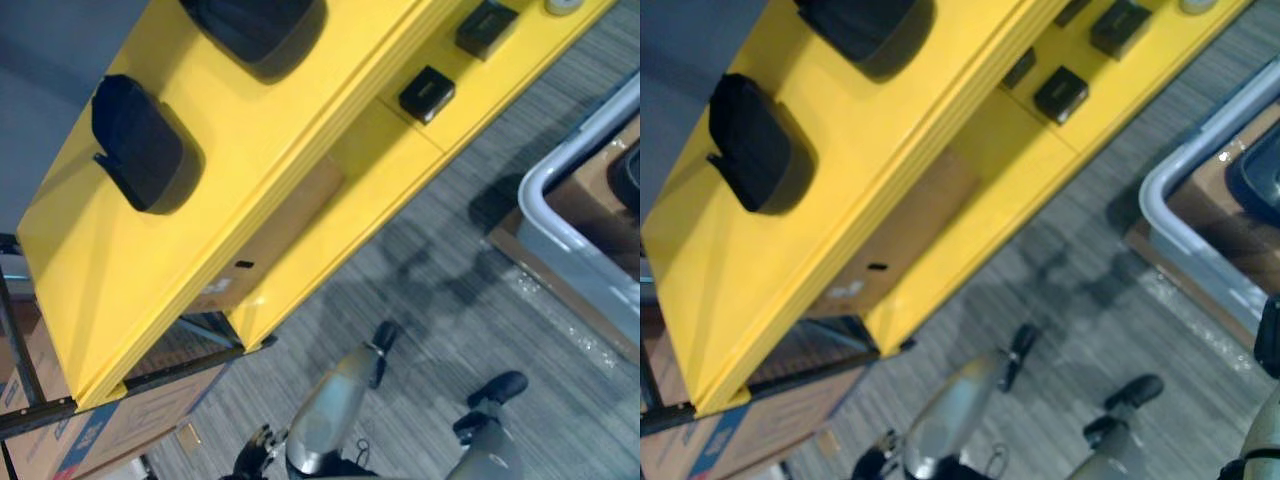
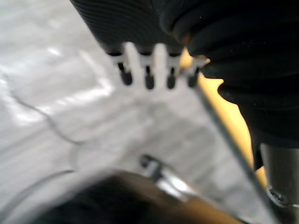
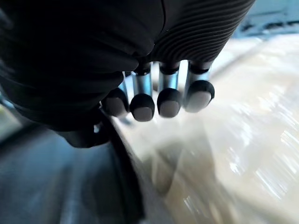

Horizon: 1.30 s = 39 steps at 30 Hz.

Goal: Walk over and take plastic housings, then place them on the shelf

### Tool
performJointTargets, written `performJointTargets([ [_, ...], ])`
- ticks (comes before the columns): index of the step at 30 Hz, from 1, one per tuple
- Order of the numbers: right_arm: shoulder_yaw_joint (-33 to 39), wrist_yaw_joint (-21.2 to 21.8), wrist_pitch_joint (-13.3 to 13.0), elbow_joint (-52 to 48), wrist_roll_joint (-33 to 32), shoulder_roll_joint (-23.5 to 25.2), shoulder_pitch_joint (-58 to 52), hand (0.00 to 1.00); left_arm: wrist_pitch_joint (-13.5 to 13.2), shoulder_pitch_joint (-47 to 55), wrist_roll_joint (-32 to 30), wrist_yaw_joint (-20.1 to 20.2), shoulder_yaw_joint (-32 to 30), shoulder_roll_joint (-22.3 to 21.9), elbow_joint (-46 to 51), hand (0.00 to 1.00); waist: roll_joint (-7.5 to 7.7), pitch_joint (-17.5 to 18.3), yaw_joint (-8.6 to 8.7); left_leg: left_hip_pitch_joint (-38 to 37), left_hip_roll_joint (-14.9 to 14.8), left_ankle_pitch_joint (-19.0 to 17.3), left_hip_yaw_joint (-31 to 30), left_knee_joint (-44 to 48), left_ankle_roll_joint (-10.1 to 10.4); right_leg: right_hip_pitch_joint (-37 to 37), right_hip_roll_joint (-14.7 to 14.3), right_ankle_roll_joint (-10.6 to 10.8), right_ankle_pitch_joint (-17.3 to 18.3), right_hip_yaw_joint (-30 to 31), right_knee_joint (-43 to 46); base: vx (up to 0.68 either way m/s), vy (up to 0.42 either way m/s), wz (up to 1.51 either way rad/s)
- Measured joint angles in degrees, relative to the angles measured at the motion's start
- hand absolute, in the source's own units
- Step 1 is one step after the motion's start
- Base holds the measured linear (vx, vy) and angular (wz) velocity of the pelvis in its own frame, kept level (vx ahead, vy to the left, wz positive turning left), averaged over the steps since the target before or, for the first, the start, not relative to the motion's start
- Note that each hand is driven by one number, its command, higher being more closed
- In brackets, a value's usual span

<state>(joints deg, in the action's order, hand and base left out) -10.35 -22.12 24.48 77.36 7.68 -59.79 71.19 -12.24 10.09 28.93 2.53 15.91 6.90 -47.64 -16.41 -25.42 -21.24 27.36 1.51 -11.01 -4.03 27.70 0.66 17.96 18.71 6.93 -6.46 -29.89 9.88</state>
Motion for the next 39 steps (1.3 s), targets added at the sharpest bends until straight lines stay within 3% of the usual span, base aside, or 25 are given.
performJointTargets([
  [3, 0.4, -3.7, -5.6, -0.7, 1.9, 0.2, -1.6, 1.0, 0.0, 0.0, -0.3, -1.9, -3.2, 0.3, 1.9, 0.0, 2.02, -1.5, 1.8, -1.3, -0.6, 0.0, 0.3, 0.0, 0.0, -0.9, -0.7, -0.4, 0.2, 0.0, 0.6, -0.02, -0.033, -0.11],
  [5, 1.4, -5.7, -7.6, -1.2, 2.6, 0.9, -3.6, 1.0, -0.3, -0.3, -0.9, -3.0, -5.1, 1.3, 2.4, 0.0, 3.49, -2.5, 2.94, -2.3, -1.1, 0.0, 0.3, 0.0, 0.0, -1.7, -1.1, -0.8, 0.5, 0.0, 0.6, -0.03, -0.041, -0.08],
  [7, 3.3, -8.5, -10.6, -2.9, 2.8, 2.4, -6.0, 1.0, -1.0, -0.9, -3.0, -5.6, -9.0, 3.2, 2.4, 0.0, 6.83, -4.8, 4.44, -3.4, -2.7, -0.6, 0.7, 0.1, 0.8, -2.3, -2.5, -1.2, 0.9, 0.3, 0.6, -0.05, -0.048, -0.21],
  [10, 5.2, -12.1, -13.9, -5.5, 3.5, 4.2, -8.8, 1.0, -2.5, -2.4, -6.4, -9.0, -11.8, 4.5, 2.5, 0.0, 9.31, -5.5, 5.73, -4.2, -4.4, -1.0, 1.2, 0.7, 1.5, -3.1, -4.2, -1.6, 1.1, 0.5, 0.6, -0.06, -0.036, -0.16],
  [15, 4.3, -15.4, -17.5, -12.3, 4.6, 8.7, -13.9, 1.0, -5.0, -3.0, -16.7, -18.4, -13.3, 4.9, 4.7, 0.0, 12.26, -5.2, 7.84, -9.7, -6.1, -0.2, 3.0, -3.2, 2.8, -6.2, -5.8, -2.3, 1.3, 2.0, -0.8, -0.05, -0.042, -0.21],
  [18, 3.3, -18.1, -18.2, -19.6, 4.9, 10.6, -17.8, 1.0, -4.4, -4.0, -22.7, -25.4, -13.7, 6.8, 9.0, 0.0, 15.38, -5.2, 9.81, -12.0, -6.9, 1.9, 3.2, -6.9, 4.0, -7.1, -6.7, -3.1, 0.8, 2.2, -2.3, -0.02, -0.06, -0.09],
  [22, 3.5, -20.9, -18.4, -30.7, 5.4, 12.7, -24.9, 1.0, -3.0, -6.3, -31.5, -31.6, -15.4, 7.1, 16.8, 0.0, 17.09, -4.0, 11.63, -17.4, -7.3, 4.1, 3.7, -12.4, 4.8, -10.3, -7.5, -3.2, 0.8, 2.4, -3.9, 0.02, -0.081, -0.04],
  [23, 3.5, -21.8, -18.7, -34.9, 6.4, 14.4, -27.9, 1.0, -2.5, -6.7, -32.9, -32.1, -15.2, 8.1, 19.6, 0.0, 17.99, -1.9, 12.3, -17.7, -7.5, 4.6, 4.5, -13.7, 5.0, -10.1, -7.9, -3.4, 0.7, 2.7, -4.6, 0.05, -0.038, -0.17],
  [26, 4.8, -23.1, -19.7, -46.6, 9.0, 18.9, -36.9, 1.0, -2.5, -8.5, -33.3, -30.3, -14.8, 8.9, 24.6, 0.0, 19.4, 3.1, 13.57, -20.3, -7.9, 5.1, 5.4, -16.7, 5.3, -11.5, -8.7, -3.4, 0.5, 3.2, -6.5, 0.09, -0.023, -0.16],
  [28, 5.2, -23.2, -19.9, -52.8, 11.8, 21.8, -41.5, 1.0, -2.5, -8.6, -33.2, -26.7, -13.4, 8.8, 27.9, 0.0, 19.67, 6.7, 14.54, -22.2, -8.0, 5.1, 6.2, -18.2, 5.3, -12.9, -9.0, -3.2, 0.4, 3.4, -8.0, 0.11, 0.002, -0.1],
  [30, 5.2, -23.2, -21.9, -57.8, 14.8, 23.8, -44.3, 1.0, -2.6, -9.5, -29.7, -21.1, -10.5, 8.5, 32.0, 0.0, 19.56, 10.0, 15.92, -24.5, -7.8, 5.1, 6.8, -19.7, 5.3, -14.9, -9.3, -2.8, -0.1, 3.8, -9.7, 0.12, 0.028, -0.17],
  [33, 5.2, -23.2, -23.7, -63.2, 17.6, 26.0, -46.2, 1.0, -1.8, -10.9, -24.7, -15.4, -7.3, 8.1, 35.1, 0.0, 19.5, 12.4, 16.17, -26.5, -7.9, 5.1, 8.1, -20.6, 5.3, -16.5, -9.8, -2.6, -0.8, 5.0, -11.6, 0.06, 0.024, -0.2],
  [37, 5.0, -24.0, -29.0, -69.6, 22.9, 30.9, -46.5, 1.0, 3.4, -14.4, -12.3, -8.2, -4.0, 4.8, 41.7, 0.0, 18.79, 15.1, 17.58, -30.4, -7.4, 5.1, 10.1, -22.3, 5.2, -19.4, -9.9, -2.3, -2.2, 6.6, -13.9, 0.0, 0.042, -0.19],
  [39, 5.0, -24.4, -30.5, -71.5, 24.3, 32.0, -46.5, 1.0, 5.1, -16.2, -10.7, -7.5, -2.6, 3.9, 42.5, 0.0, 18.46, 15.7, 17.76, -30.4, -7.0, 5.0, 10.8, -22.3, 5.0, -19.5, -9.9, -2.2, -2.8, 7.0, -14.5, -0.03, 0.042, -0.11],
])
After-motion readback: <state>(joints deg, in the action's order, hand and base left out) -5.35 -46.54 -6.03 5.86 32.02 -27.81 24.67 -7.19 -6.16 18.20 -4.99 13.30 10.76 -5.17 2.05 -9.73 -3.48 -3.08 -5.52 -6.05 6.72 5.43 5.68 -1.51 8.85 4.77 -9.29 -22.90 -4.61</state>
